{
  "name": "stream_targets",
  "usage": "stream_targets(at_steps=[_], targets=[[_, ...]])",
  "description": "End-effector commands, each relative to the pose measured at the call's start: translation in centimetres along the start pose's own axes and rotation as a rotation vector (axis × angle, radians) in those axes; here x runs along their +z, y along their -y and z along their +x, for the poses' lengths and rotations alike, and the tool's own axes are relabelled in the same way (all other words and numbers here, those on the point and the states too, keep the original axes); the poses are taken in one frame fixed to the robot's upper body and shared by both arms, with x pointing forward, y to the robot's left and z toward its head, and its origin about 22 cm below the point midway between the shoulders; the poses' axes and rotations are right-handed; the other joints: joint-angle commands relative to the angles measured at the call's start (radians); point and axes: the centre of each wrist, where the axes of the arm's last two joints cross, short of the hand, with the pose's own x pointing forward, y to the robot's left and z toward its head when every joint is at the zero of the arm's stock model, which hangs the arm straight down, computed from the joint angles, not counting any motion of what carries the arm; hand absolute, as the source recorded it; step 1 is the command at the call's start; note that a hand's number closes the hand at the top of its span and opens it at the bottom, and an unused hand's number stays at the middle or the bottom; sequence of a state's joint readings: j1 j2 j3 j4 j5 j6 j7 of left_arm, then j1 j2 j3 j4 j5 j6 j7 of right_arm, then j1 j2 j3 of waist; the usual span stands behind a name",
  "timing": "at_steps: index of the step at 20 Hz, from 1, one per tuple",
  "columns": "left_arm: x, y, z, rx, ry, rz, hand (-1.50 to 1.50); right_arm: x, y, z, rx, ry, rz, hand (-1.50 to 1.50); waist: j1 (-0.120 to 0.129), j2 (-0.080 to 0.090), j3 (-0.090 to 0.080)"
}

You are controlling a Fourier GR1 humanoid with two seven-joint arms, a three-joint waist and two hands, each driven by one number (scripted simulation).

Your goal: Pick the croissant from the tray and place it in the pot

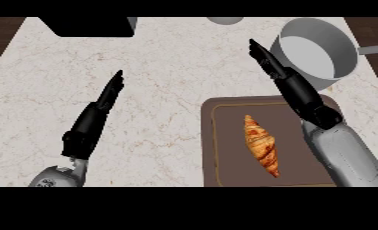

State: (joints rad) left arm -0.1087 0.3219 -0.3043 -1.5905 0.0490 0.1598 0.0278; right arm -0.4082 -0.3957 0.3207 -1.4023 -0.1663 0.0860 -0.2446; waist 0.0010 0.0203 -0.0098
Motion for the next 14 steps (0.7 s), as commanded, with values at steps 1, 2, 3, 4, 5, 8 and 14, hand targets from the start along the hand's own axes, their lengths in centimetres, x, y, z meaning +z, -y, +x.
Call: stream_targets(at_steps=[1,2,3,4,5,8,14], targets=[[-1.0,-0.5,0.6,0.036,0.02,0.045,0.0,-2.3,1.9,0.9,-0.021,-0.017,0.156,1.5,0.013,-0.016,0.01],[-1.4,-2.5,1.3,0.048,0.059,0.078,0.0,-3.8,3.0,3.5,0.001,0.002,0.272,1.5,0.03,-0.015,0.008],[-1.8,-1.6,2.3,0.077,0.088,0.114,0.0,-3.3,2.0,2.9,-0.029,-0.003,0.406,1.5,0.039,-0.014,0.009],[-2.2,-2.3,2.6,0.098,0.125,0.143,0.0,-4.6,1.8,4.0,-0.031,0.001,0.498,1.5,0.07,-0.008,0.006],[-2.9,-2.8,3.8,0.111,0.161,0.188,0.0,-4.8,1.9,4.5,-0.03,0.009,0.604,1.5,0.084,-0.007,0.006],[-2.9,-2.5,3.3,0.194,0.133,0.206,0.0,-5.9,7.2,9.9,0.54,0.025,0.555,1.5,0.068,-0.009,0.006],[-4.5,-5.3,3.9,0.222,0.13,0.278,0.0,-5.0,10.3,7.8,0.392,0.188,0.836,-1.5,0.036,-0.003,0.012]])
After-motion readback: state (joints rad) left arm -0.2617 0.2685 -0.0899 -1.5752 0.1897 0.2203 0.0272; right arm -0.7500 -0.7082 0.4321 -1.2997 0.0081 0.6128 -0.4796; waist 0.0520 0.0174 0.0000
